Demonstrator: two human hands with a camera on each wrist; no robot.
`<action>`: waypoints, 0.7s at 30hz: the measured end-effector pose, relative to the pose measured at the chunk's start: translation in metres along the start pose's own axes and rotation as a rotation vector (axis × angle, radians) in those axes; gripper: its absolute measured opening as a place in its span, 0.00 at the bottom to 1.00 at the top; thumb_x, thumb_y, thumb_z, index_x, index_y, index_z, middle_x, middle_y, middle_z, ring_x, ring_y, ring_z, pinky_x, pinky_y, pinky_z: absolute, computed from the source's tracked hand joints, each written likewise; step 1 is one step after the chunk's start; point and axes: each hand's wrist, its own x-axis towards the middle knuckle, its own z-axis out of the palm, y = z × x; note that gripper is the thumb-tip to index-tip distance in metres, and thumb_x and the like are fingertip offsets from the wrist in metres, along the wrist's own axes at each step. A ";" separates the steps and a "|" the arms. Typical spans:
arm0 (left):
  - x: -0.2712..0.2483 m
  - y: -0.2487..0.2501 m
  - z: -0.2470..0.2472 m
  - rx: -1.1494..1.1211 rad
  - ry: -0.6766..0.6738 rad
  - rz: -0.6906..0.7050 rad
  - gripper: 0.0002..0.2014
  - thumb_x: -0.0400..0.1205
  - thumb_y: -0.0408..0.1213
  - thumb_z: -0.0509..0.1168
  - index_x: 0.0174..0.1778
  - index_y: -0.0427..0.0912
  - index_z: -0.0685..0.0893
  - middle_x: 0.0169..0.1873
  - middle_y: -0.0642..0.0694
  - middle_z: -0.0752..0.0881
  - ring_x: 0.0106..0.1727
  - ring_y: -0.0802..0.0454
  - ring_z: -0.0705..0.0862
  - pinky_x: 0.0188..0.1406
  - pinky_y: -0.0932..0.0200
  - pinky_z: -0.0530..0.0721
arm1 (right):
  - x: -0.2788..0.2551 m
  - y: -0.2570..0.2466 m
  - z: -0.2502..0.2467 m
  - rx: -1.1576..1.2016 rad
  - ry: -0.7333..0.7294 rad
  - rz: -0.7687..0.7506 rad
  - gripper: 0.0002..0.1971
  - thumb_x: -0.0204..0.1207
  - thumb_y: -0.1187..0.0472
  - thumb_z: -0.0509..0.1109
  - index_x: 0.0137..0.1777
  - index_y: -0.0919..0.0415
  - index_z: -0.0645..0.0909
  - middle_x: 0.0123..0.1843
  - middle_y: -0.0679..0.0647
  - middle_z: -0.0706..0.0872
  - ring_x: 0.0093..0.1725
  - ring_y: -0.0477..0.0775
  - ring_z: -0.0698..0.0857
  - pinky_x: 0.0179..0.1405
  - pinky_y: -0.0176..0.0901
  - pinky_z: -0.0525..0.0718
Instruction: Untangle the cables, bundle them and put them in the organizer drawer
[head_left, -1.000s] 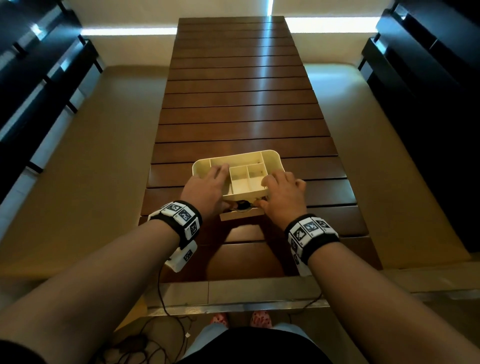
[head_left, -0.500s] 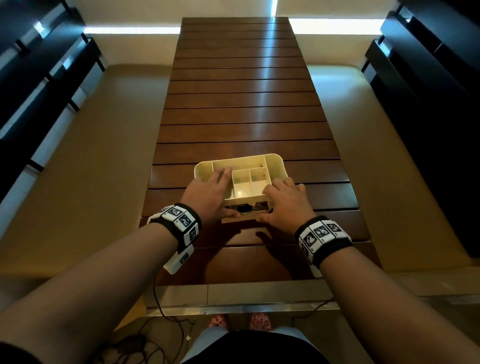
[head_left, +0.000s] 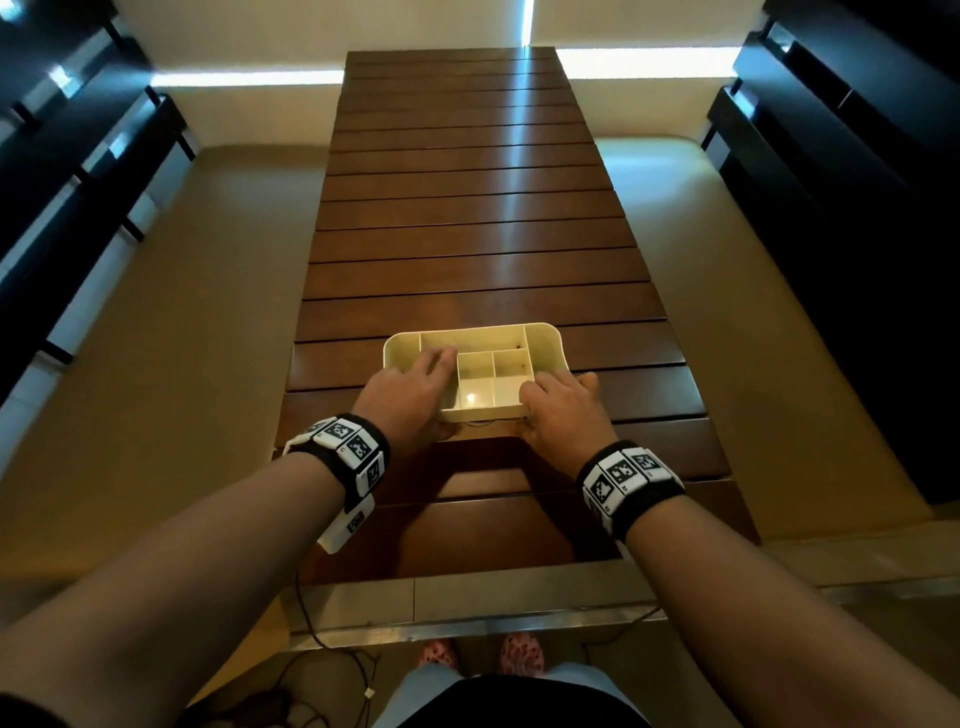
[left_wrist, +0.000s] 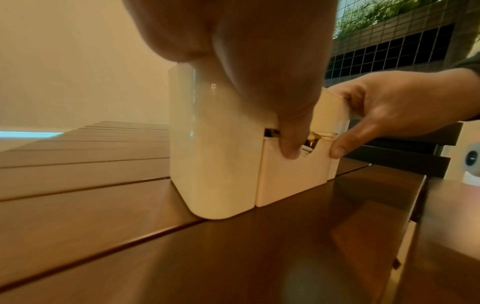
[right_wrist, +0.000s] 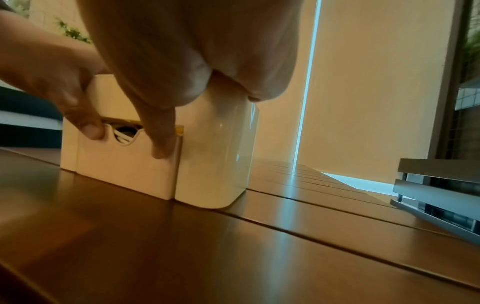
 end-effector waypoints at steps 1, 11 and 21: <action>0.000 0.001 0.000 -0.006 -0.003 -0.001 0.54 0.74 0.64 0.72 0.87 0.43 0.50 0.81 0.41 0.67 0.52 0.39 0.88 0.50 0.45 0.89 | 0.001 0.001 -0.001 -0.011 -0.023 -0.007 0.09 0.75 0.51 0.74 0.50 0.53 0.79 0.52 0.49 0.84 0.55 0.55 0.80 0.55 0.51 0.65; 0.009 -0.001 -0.007 -0.014 0.014 -0.001 0.53 0.75 0.63 0.72 0.87 0.42 0.51 0.81 0.41 0.67 0.54 0.40 0.88 0.50 0.46 0.90 | 0.008 0.017 0.000 -0.023 0.081 -0.016 0.26 0.68 0.41 0.76 0.66 0.45 0.77 0.72 0.51 0.74 0.71 0.57 0.73 0.61 0.53 0.62; 0.011 -0.010 -0.008 0.167 0.068 -0.025 0.65 0.62 0.77 0.70 0.86 0.49 0.44 0.87 0.41 0.37 0.81 0.39 0.56 0.76 0.39 0.61 | 0.025 0.028 0.007 -0.041 0.046 -0.160 0.33 0.69 0.44 0.79 0.75 0.45 0.77 0.88 0.50 0.62 0.84 0.57 0.66 0.82 0.60 0.62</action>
